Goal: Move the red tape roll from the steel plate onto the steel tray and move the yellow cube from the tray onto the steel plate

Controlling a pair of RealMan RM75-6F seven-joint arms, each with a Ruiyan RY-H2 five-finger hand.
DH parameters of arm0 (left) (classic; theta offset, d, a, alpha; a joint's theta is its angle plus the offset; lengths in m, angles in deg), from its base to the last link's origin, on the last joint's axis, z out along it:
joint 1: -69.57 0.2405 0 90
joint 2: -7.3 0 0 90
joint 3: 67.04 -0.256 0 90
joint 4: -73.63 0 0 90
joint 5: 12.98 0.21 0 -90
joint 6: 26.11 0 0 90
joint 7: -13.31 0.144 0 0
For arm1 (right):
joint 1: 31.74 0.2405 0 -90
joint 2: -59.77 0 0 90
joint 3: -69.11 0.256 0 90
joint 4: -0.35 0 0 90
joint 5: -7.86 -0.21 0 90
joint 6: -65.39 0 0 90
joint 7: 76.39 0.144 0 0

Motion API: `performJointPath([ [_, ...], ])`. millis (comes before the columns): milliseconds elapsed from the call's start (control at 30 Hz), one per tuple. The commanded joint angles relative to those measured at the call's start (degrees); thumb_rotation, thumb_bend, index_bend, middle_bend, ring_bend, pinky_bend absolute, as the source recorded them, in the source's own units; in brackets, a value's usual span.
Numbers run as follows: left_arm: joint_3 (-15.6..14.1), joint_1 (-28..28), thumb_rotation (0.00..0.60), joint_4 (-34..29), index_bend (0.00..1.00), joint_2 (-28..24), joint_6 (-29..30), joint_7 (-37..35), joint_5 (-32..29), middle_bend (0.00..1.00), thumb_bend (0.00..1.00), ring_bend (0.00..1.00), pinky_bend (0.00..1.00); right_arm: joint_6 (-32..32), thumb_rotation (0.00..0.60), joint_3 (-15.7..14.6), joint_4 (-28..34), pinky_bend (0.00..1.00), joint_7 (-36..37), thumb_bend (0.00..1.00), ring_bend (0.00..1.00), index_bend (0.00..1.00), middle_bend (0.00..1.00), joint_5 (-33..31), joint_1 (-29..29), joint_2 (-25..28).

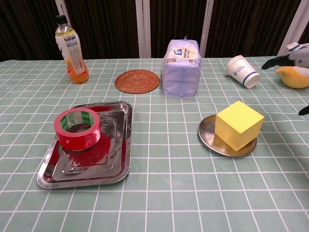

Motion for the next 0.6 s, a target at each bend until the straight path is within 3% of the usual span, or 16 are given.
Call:
performJointPath([
  [33, -0.11, 0.85, 0.6, -0.91, 0.22, -0.75, -0.93, 8.29, -1.97, 0.0, 0.0, 0.0, 0.08, 18.18, 0.6, -3.14, 6.57, 0.0, 12.25, 0.06, 0.05, 0.0, 0.05, 10.71, -13.75, 4.78],
  [133, -0.26, 1.66, 0.6, -4.08, 0.22, -1.79, -2.16, 14.02, -4.63, 0.0, 0.0, 0.0, 0.08, 26.94, 0.6, -5.79, 0.39, 0.0, 21.96, 0.06, 0.05, 0.0, 0.05, 23.1, -21.52, 1.44],
  [267, -0.88, 2.4, 0.6, -7.05, 0.22, -3.09, -3.35, 17.22, -6.48, 0.0, 0.0, 0.0, 0.09, 33.13, 0.6, -7.9, -6.33, 0.0, 26.29, 0.06, 0.05, 0.0, 0.05, 31.37, -27.11, -3.47],
  [400, -1.62, 2.9, 0.6, -8.39, 0.22, -4.25, -3.83, 16.59, -6.31, 0.0, 0.0, 0.0, 0.09, 35.78, 0.6, -7.79, -12.12, 0.0, 28.53, 0.06, 0.05, 0.0, 0.05, 36.11, -29.84, -7.23],
  [600, -1.82, 3.99, 0.6, -8.97, 0.2, -5.24, -3.0, 16.38, -6.59, 0.0, 0.0, 0.0, 0.09, 36.92, 0.6, -6.78, -13.74, 0.0, 24.34, 0.06, 0.05, 0.0, 0.05, 39.17, -31.42, -8.33],
])
